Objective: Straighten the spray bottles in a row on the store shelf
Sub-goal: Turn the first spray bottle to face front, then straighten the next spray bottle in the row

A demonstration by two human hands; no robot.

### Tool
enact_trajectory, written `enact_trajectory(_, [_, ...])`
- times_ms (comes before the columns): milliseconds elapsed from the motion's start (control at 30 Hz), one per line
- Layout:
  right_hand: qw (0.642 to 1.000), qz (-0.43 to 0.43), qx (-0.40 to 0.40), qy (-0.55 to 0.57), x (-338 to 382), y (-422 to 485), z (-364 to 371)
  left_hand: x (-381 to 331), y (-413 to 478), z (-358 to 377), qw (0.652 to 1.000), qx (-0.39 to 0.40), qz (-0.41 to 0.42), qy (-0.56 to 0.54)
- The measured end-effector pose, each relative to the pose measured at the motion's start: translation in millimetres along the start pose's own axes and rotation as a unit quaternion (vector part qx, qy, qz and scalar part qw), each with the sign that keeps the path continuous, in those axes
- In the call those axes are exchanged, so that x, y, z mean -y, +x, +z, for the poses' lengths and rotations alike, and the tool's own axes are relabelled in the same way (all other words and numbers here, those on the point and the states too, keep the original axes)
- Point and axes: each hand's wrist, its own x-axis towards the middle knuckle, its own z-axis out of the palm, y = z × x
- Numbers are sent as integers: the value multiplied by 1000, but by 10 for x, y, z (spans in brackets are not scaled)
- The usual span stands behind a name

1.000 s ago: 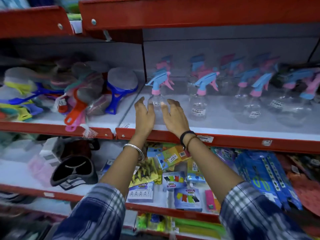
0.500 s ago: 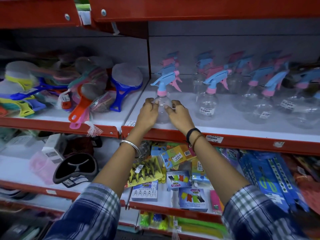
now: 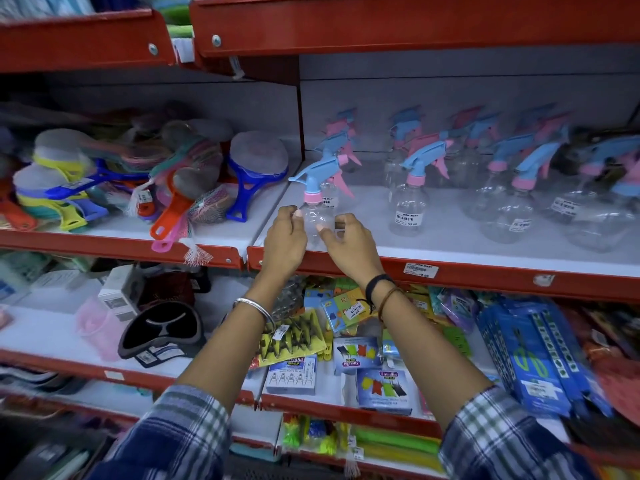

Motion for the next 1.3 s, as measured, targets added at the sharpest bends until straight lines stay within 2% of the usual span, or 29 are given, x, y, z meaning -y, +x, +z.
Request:
enact_trajectory(100, [999, -6, -31, 10, -79, -31, -150, -71, -154, 47, 990, -133, 22, -40])
enact_trajectory(167, [997, -14, -79, 20, -184, -43, -321, -164, -291, 118, 970, -211, 118, -36])
enact_trajectory(200, [994, -15, -106, 25, -244, -40, -433, -233, -361, 194, 961, -211, 177, -29])
enact_trajectory(267, [988, -10, -155, 28, -355, -10, -632, -361, -477, 380, 952, -140, 269, -38])
enact_trajectory(333, [981, 6, -190, 23, -452, 66, -801, -491, -515, 584, 955, -47, 289, -47])
enact_trajectory(433, [978, 32, -205, 11, -582, 253, -992, -695, -388, 887, 973, 45, 219, -51])
enact_trajectory(500, [984, 55, -171, 6, -641, 368, -1046, -797, -193, 1055, 989, 100, 99, -50])
enact_trajectory(567, [989, 75, -126, 13, -697, 473, -1086, -910, 10, 1193, 986, 152, -43, -56])
enact_trajectory(633, [991, 94, -95, 21, -730, 552, -1114, -965, 148, 1311, 977, 175, -106, -58])
enact_trajectory(833, [992, 107, -47, 42, -758, 610, -1161, -957, 209, 1439, 973, 198, -97, -61])
enact_trajectory(1067, [995, 79, -52, 44, -769, 458, -1197, -867, -51, 1316, 985, 170, 14, -12])
enact_trajectory(1300, [996, 58, -55, 39, -716, 167, -1207, -848, -340, 1151, 986, 162, 31, -14])
